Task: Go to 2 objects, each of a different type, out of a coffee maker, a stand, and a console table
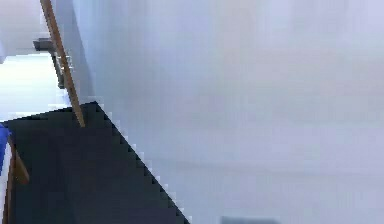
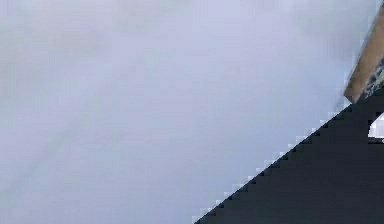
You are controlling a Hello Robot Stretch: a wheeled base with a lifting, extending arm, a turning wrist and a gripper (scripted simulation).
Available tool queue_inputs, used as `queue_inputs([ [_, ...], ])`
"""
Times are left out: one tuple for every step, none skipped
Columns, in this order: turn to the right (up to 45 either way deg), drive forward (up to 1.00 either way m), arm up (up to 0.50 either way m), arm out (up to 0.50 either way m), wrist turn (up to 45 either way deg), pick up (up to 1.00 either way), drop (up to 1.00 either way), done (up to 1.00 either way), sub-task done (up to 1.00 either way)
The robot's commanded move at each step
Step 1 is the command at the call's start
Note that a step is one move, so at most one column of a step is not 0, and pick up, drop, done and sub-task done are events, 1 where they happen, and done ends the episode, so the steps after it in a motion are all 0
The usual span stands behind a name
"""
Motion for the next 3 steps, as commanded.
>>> queue_inputs([
  [-36.0,0.0,0.0,0.0,0.0,0.0,0.0,0.0,0.0],
  [0.0,1.0,0.0,0.0,0.0,0.0,0.0,0.0,0.0],
  [0.0,1.0,0.0,0.0,0.0,0.0,0.0,0.0,0.0],
])
